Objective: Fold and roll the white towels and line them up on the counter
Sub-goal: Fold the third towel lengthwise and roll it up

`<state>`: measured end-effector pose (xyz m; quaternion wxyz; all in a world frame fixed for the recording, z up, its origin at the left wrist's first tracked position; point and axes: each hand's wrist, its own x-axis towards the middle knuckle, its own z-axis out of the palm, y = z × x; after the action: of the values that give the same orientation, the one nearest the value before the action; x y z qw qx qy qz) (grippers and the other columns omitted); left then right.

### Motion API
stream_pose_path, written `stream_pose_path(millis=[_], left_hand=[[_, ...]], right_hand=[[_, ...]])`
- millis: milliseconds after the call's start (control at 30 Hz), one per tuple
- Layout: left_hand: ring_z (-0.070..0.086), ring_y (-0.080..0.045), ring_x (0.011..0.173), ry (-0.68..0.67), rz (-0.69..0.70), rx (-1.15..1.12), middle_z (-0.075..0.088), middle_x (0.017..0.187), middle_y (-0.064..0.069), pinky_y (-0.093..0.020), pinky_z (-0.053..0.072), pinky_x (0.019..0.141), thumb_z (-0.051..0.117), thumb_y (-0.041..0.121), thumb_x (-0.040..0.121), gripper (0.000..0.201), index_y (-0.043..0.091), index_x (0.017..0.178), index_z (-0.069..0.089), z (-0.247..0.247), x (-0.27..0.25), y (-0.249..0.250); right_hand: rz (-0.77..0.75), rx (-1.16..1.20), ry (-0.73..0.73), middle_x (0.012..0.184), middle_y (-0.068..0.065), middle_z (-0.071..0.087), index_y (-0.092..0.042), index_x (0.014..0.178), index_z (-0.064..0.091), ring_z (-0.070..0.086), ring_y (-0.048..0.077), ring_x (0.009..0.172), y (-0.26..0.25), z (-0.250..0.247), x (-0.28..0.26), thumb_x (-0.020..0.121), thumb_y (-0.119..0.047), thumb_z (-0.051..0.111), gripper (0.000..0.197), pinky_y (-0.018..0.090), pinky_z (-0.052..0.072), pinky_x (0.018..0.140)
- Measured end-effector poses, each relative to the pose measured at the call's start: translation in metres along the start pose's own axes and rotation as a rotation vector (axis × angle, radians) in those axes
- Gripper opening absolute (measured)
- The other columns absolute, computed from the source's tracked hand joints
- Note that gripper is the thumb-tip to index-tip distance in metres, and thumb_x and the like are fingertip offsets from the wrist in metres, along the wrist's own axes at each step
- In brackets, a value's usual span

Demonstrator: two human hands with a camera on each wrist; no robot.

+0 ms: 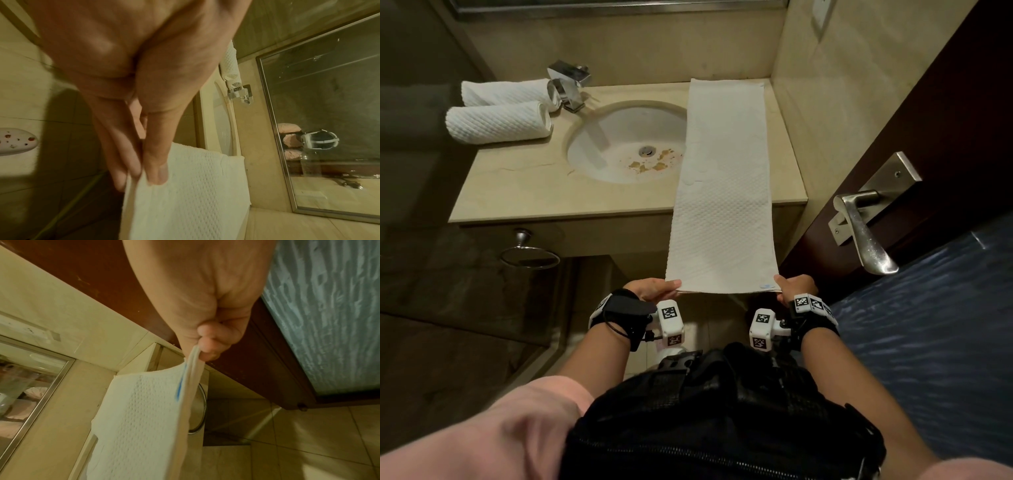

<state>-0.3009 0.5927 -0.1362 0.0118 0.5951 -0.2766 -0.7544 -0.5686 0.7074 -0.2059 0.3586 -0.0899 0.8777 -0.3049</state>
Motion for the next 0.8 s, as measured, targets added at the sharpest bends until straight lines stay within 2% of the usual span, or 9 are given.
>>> stream_pose_path(millis=[67,133,233,400,500,567,633,733,800], left_hand=[[0.064,-0.003,0.049,0.003,-0.002,0.004,0.068,0.058,-0.002,-0.012,0.052,0.053,0.051,0.013,0.097,0.017,0.003,0.084,0.058,-0.001,0.006,0.001],[0.062,-0.004,0.046,0.042,-0.002,-0.005,0.066,0.059,-0.003,-0.013,0.053,0.049,0.057,0.015,0.094,0.014,0.004,0.085,0.059,-0.005,0.009,0.0],[0.057,-0.007,0.04,0.075,-0.019,-0.056,0.06,0.061,-0.005,-0.016,0.05,0.04,0.062,0.011,0.091,0.012,0.003,0.083,0.059,-0.009,0.016,-0.004],[0.044,-0.011,0.052,0.082,-0.014,-0.021,0.041,0.067,-0.004,-0.02,0.044,0.048,0.046,0.005,0.098,0.004,0.002,0.097,0.049,-0.005,0.028,-0.003],[0.054,-0.016,0.045,0.084,0.0,0.023,0.049,0.067,-0.01,-0.024,0.048,0.05,0.043,0.002,0.098,0.01,-0.003,0.097,0.051,-0.002,0.031,0.0],[0.055,-0.02,0.062,0.073,-0.005,-0.007,0.054,0.078,-0.014,-0.027,0.048,0.064,0.042,0.001,0.097,0.014,-0.005,0.089,0.052,-0.004,0.034,0.003],[0.055,-0.021,0.069,0.079,-0.015,-0.026,0.056,0.083,-0.015,-0.028,0.047,0.07,0.045,0.001,0.096,0.013,-0.004,0.086,0.053,-0.007,0.038,0.003],[0.054,-0.02,0.066,0.086,-0.012,-0.008,0.056,0.079,-0.013,-0.028,0.047,0.065,0.048,0.003,0.095,0.01,-0.001,0.089,0.054,-0.008,0.039,0.001],[0.053,-0.018,0.067,0.104,-0.001,-0.003,0.055,0.082,-0.013,-0.027,0.049,0.059,0.046,0.002,0.096,0.009,-0.002,0.093,0.054,-0.008,0.042,0.0]], right_hand=[[-0.022,-0.023,-0.003,0.078,0.017,0.068,0.007,0.089,0.068,0.059,0.022,0.048,0.001,0.0,0.001,0.086,-0.027,0.066,0.034,0.025,0.049,0.051],[-0.052,-0.039,-0.003,0.083,0.018,0.068,0.005,0.085,0.066,0.059,0.022,0.05,0.001,-0.001,0.001,0.087,-0.025,0.065,0.03,0.02,0.048,0.042],[-0.066,-0.001,0.007,0.086,0.017,0.064,-0.003,0.077,0.056,0.057,0.022,0.051,0.003,0.001,-0.001,0.09,-0.017,0.062,0.02,0.023,0.047,0.037],[-0.085,0.066,0.04,0.081,0.014,0.059,-0.013,0.067,0.043,0.053,0.021,0.047,0.007,0.005,-0.003,0.091,-0.013,0.06,0.029,0.019,0.042,0.032],[-0.133,0.115,0.033,0.074,0.01,0.057,-0.013,0.069,0.042,0.054,0.02,0.044,0.01,0.004,-0.003,0.091,-0.011,0.06,0.028,0.018,0.042,0.033],[-0.139,0.135,0.02,0.069,0.007,0.057,-0.012,0.07,0.044,0.056,0.019,0.046,0.01,0.002,-0.005,0.092,-0.012,0.058,0.026,0.018,0.043,0.035],[-0.13,0.153,0.015,0.064,0.006,0.055,-0.012,0.07,0.045,0.055,0.019,0.047,0.012,0.004,-0.005,0.093,-0.012,0.056,0.026,0.023,0.045,0.042],[-0.107,0.187,0.009,0.06,0.009,0.053,-0.013,0.068,0.041,0.051,0.019,0.045,0.014,0.008,-0.004,0.094,-0.01,0.053,0.029,0.026,0.041,0.045],[-0.086,0.219,0.016,0.067,0.011,0.052,-0.014,0.071,0.04,0.049,0.018,0.045,0.015,0.01,-0.006,0.094,-0.008,0.051,0.026,0.025,0.04,0.042]])
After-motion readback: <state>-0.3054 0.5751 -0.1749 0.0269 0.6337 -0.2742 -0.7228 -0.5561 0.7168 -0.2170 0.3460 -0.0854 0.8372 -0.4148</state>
